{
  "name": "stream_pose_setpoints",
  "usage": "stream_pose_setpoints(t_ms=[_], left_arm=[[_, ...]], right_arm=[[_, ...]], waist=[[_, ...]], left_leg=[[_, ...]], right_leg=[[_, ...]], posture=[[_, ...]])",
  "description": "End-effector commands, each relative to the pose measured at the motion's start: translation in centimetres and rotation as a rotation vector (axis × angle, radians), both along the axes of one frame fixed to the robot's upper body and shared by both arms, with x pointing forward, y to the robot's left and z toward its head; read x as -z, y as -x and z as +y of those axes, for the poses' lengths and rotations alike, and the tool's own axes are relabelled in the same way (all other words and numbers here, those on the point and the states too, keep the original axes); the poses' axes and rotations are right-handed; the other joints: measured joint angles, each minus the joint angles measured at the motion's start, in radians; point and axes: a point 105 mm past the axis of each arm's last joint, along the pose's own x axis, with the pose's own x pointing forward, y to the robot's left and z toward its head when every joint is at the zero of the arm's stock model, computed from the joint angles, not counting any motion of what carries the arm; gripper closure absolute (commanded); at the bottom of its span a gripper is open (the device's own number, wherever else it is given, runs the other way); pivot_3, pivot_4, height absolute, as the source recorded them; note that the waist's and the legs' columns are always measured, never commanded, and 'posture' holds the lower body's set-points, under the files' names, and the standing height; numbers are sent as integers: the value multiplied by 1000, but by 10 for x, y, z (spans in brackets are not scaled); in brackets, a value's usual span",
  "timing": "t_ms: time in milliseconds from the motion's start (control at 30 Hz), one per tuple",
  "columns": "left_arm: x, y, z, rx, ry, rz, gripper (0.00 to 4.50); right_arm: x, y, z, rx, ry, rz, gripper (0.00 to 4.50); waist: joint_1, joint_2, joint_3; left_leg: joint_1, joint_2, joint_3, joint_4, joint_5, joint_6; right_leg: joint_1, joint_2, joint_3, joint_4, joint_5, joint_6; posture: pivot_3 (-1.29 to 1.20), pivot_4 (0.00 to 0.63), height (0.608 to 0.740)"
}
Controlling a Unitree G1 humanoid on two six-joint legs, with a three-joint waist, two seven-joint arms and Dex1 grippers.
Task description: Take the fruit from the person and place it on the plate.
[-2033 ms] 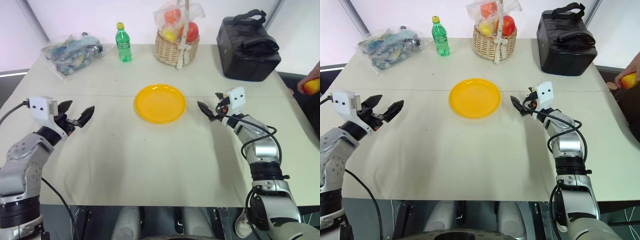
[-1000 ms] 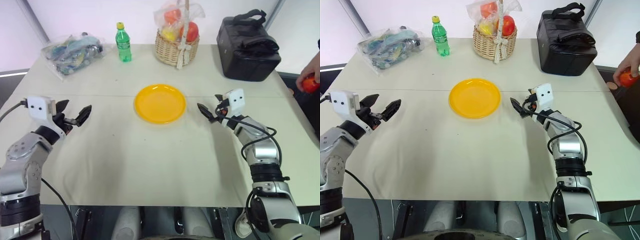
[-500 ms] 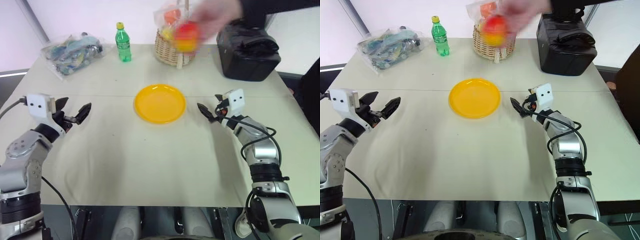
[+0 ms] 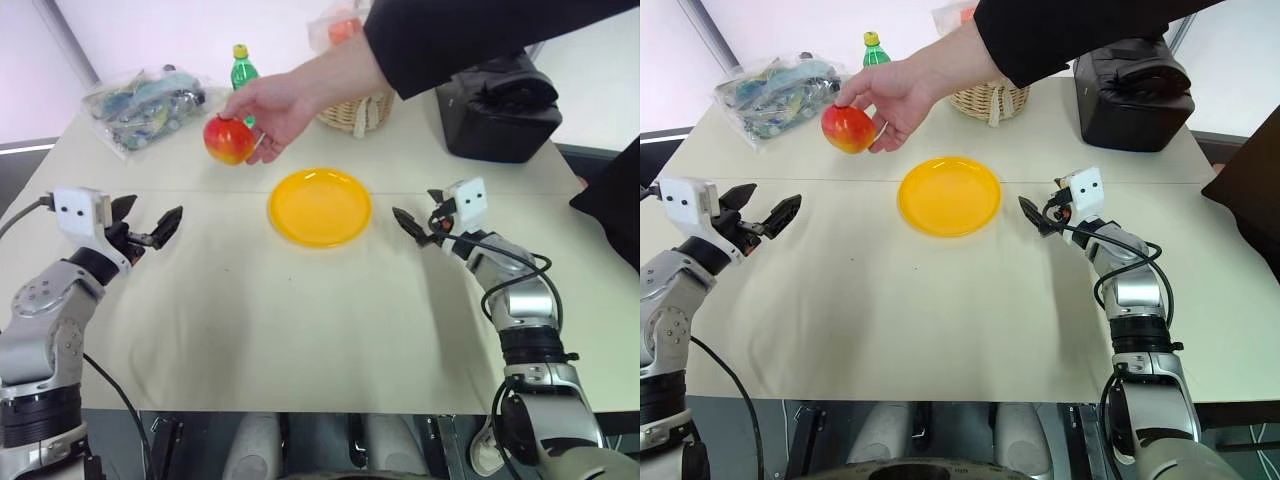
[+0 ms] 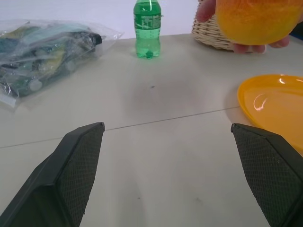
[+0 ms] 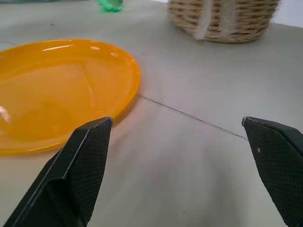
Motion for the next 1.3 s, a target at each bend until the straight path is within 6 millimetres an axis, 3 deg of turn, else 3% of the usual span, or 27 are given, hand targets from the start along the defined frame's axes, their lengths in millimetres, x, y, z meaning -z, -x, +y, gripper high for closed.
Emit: stream_pose_setpoints(t_ms=[33,167,300,567,967,1300], left_arm=[[-17,6,3,0,-31,-52,0],[-23,6,3,16,-21,-55,0],[-41,2,-10,70,-8,-95,0],[-94,-12,-44,189,-2,-233,0],[-94,-43,-66,249,21,-236,0],[-88,-56,-80,312,37,-212,0]], right_arm=[[-51,36,22,-277,-33,-41,20],[-81,63,34,-432,1,-16,20],[-105,66,43,-453,-24,-74,20],[-102,59,57,-449,-40,-95,20],[-101,60,65,-451,-54,-119,20],[-98,61,64,-419,-63,-127,20]], waist=[[0,0,0],[-1,-1,0],[0,-1,0],[3,-1,0],[0,-1,0],[1,-1,0]], left_leg=[[0,0,0,0,0,0],[0,0,-3,0,0,0],[2,0,-4,0,0,0],[-1,-1,-2,2,0,0],[-1,-1,-2,2,0,0],[-1,-1,-2,2,0,0]], right_leg=[[0,0,0,0,0,0],[1,0,-1,0,0,0],[2,0,-1,0,0,0],[1,0,-2,-1,0,0],[1,1,-3,-1,0,0],[1,1,-3,-1,0,0]], posture=[[0,150,740],[0,150,740],[0,150,740],[0,150,740],[0,150,740],[0,150,740]])
